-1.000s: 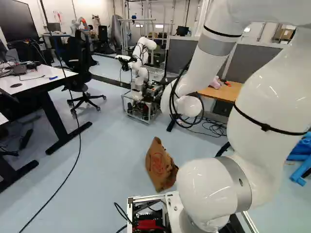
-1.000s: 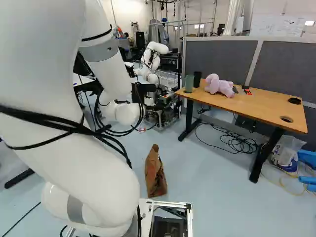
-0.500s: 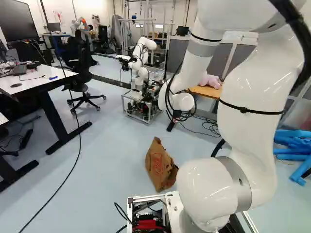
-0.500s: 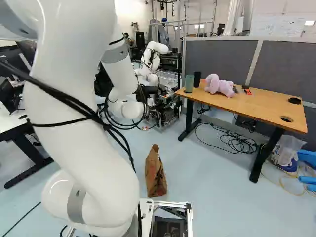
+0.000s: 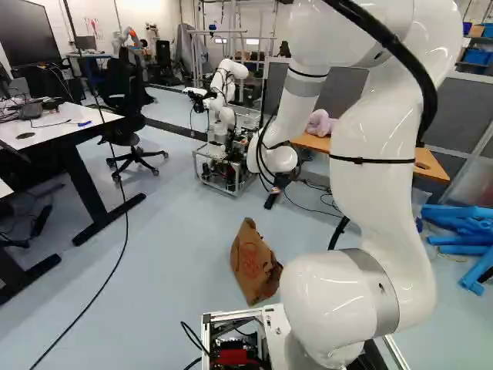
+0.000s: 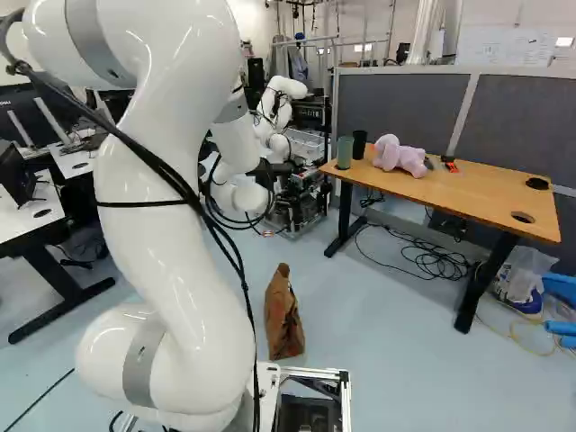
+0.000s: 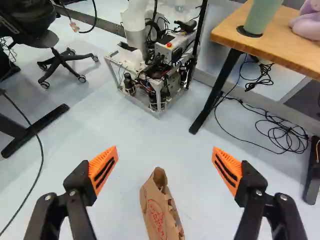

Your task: Pick up the bag on the ground and place it on the table

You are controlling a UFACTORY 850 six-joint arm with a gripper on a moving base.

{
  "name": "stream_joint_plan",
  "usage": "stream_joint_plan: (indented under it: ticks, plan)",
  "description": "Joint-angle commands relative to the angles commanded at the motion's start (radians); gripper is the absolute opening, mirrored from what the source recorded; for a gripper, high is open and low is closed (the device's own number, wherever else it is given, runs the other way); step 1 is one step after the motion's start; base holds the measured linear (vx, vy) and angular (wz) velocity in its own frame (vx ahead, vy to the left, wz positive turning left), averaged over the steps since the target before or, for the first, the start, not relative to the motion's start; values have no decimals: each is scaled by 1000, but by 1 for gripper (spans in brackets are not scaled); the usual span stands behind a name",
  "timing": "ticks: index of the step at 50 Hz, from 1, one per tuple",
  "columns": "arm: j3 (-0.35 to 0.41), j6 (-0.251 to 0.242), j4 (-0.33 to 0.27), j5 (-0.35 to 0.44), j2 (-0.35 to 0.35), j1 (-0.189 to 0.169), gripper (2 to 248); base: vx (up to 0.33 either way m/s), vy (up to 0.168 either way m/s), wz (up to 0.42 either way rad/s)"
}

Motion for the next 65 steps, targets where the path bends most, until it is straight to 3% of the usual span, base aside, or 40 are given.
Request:
stream_joint_plan:
  ticks: [17, 39, 65]
  plan:
    - [-109, 0, 0, -51, -117, 9, 247, 0, 0, 0]
    - [-228, 0, 0, -133, -246, 47, 247, 0, 0, 0]
    - [-291, 0, 0, -223, -342, 56, 247, 0, 0, 0]
